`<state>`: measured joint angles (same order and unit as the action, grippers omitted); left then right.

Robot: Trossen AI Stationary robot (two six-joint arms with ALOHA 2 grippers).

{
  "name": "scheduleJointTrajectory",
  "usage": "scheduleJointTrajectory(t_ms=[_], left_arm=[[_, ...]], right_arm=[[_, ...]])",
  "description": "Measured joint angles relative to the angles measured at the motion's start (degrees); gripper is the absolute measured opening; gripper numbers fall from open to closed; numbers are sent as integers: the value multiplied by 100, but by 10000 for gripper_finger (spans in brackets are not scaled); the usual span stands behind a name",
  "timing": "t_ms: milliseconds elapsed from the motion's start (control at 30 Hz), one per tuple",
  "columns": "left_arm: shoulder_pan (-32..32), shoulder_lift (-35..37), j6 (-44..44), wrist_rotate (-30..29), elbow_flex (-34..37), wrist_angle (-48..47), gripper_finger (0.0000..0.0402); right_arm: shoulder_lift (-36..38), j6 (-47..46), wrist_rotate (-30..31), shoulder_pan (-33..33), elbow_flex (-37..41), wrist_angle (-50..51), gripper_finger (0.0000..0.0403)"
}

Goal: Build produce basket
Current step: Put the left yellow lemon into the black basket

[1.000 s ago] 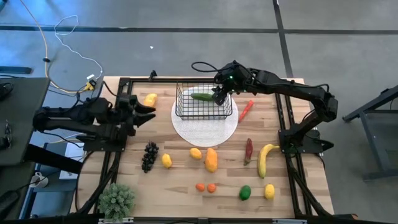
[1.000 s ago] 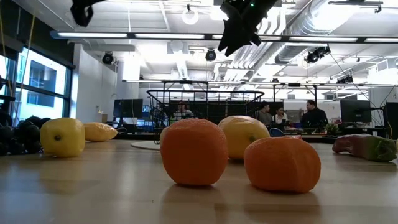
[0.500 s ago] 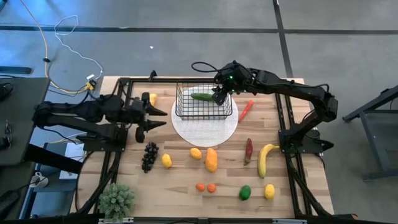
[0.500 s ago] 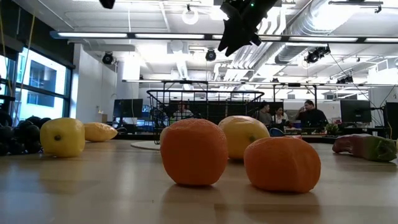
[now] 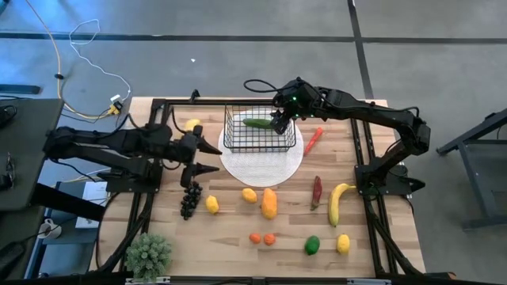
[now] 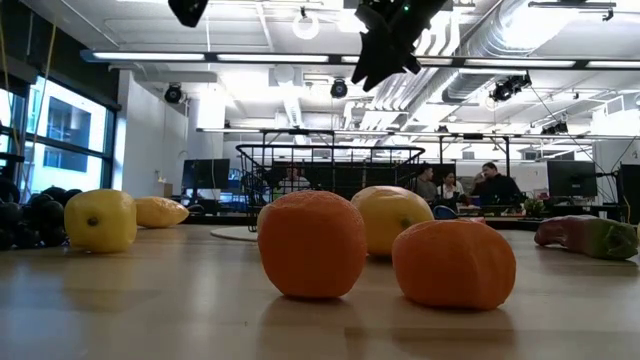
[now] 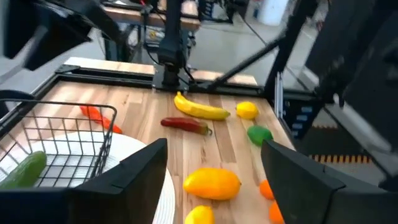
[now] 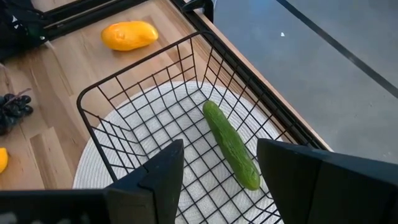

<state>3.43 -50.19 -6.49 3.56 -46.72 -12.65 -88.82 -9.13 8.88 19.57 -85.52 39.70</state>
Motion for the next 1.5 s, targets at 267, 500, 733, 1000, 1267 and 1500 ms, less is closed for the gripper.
scheduleJointTrajectory(t_ms=[267, 500, 733, 1000, 1267, 1500], left_arm=[[-331, -445, 986, 229, 0, -314, 250], [-909, -847, 1121, 248, 0, -633, 244], [-1525, -1313, 1126, 257, 0, -814, 243], [-1878, -1931, 1781, 217, -2, -1032, 243], [-1928, -2434, 2361, 181, -2, -1548, 243], [-1928, -2747, 2809, 1, 0, -1781, 243]], right_arm=[[0, 73, -1, 0, 0, 21, 185], [0, 298, -4, 0, 0, 129, 185], [0, 266, -8, 0, 0, 190, 185], [0, 10, -54, 0, 1, 188, 185], [0, -2, -52, 0, 2, 185, 185], [0, -6, -52, 0, 2, 180, 185]])
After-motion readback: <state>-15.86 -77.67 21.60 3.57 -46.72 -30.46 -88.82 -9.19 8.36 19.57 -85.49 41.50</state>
